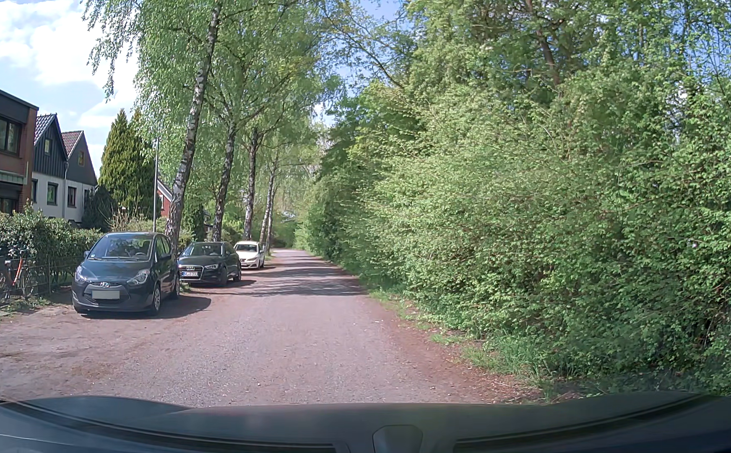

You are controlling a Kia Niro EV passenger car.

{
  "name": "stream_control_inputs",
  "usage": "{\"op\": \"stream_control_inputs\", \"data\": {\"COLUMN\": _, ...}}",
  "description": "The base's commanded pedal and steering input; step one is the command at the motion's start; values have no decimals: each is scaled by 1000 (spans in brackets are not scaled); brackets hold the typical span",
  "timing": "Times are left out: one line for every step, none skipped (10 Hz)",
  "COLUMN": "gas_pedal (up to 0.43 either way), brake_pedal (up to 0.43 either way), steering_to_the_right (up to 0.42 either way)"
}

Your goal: Follow the waypoints while adhering to traffic rules and regulations

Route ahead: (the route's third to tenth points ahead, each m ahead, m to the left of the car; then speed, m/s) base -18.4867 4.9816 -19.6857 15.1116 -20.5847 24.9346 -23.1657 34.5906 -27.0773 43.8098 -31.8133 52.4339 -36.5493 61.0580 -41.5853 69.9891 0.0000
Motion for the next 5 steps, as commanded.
{"op": "stream_control_inputs", "data": {"gas_pedal": 0, "brake_pedal": 274, "steering_to_the_right": -20}}
{"op": "stream_control_inputs", "data": {"gas_pedal": 0, "brake_pedal": 274, "steering_to_the_right": -20}}
{"op": "stream_control_inputs", "data": {"gas_pedal": 0, "brake_pedal": 274, "steering_to_the_right": -20}}
{"op": "stream_control_inputs", "data": {"gas_pedal": 0, "brake_pedal": 280, "steering_to_the_right": -19}}
{"op": "stream_control_inputs", "data": {"gas_pedal": 0, "brake_pedal": 274, "steering_to_the_right": -20}}
